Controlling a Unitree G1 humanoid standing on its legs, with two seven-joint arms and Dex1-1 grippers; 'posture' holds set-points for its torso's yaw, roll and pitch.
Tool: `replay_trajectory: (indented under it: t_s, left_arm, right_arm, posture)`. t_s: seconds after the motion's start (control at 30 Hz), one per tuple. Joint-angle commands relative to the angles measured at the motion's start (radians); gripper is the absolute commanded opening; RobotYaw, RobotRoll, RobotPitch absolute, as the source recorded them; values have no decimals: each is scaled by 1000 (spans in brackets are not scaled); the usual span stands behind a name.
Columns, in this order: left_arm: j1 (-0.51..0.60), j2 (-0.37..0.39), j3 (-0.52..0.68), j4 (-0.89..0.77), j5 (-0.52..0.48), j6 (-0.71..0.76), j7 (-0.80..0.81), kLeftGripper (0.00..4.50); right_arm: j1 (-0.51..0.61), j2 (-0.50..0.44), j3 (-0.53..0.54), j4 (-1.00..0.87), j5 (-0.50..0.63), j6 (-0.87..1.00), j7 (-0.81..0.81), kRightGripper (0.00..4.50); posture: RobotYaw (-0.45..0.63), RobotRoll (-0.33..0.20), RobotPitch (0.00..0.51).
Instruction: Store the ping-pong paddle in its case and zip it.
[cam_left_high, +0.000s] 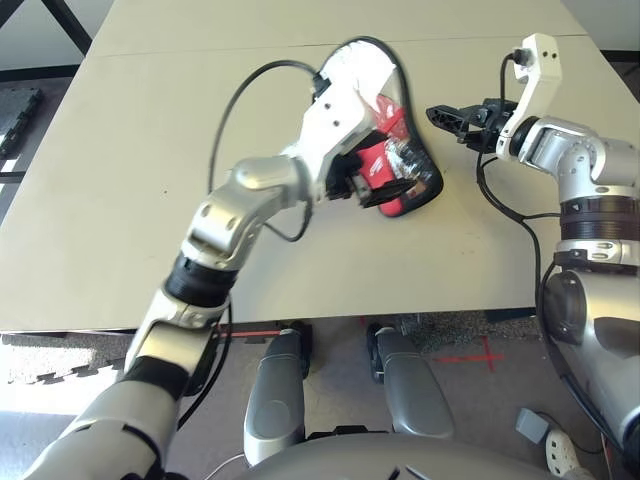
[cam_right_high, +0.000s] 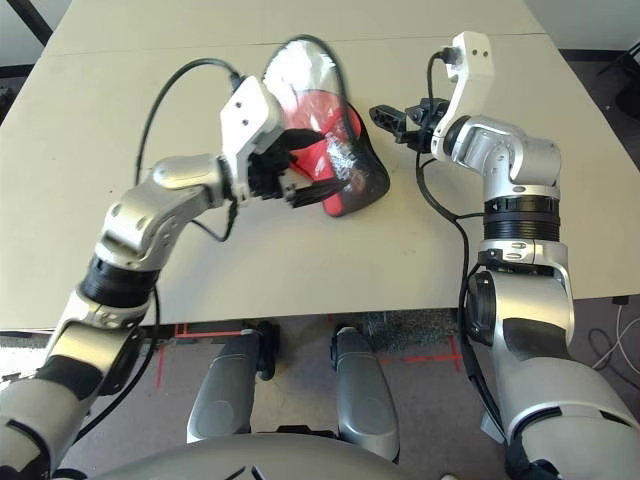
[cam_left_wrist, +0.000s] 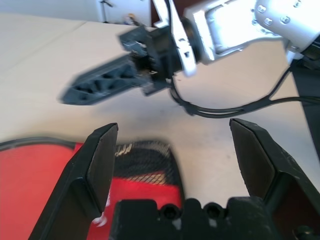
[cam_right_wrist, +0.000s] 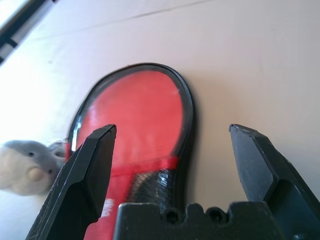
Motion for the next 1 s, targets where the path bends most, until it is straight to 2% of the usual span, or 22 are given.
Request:
replay_trajectory:
  t_s: [0.03, 0.17, 0.37, 0.6, 0.8, 1.0]
  left_arm:
    - [24, 56, 38, -26, 3, 6, -20, 4500]
    - [43, 119, 65, -58, -3, 15, -31, 4500]
    - [86, 215, 114, -149, -27, 59, -55, 4500]
    - [107, 330, 144, -209, -42, 82, -117, 4500]
    - [103, 386, 162, -213, -47, 86, -147, 4500]
    - [101, 391, 163, -220, -53, 94, -150, 4500]
  right_arm:
    - [-10, -54, -24, 40, 26, 4, 58, 4480]
    - [-10, -95, -10, 63, 45, 90, 108, 4480]
    - [34, -148, 79, 56, 28, 237, 199, 4480]
    - [52, -149, 125, 82, 8, 251, 235, 4480]
    - [60, -119, 139, 114, 5, 255, 236, 4480]
    - [56, -73, 124, 144, 7, 281, 202, 4480]
  posture:
    - [100, 0, 254]
    - [100, 0, 253]
    - [105, 0, 249]
    - [117, 0, 252]
    - [125, 0, 254]
    - [124, 0, 255]
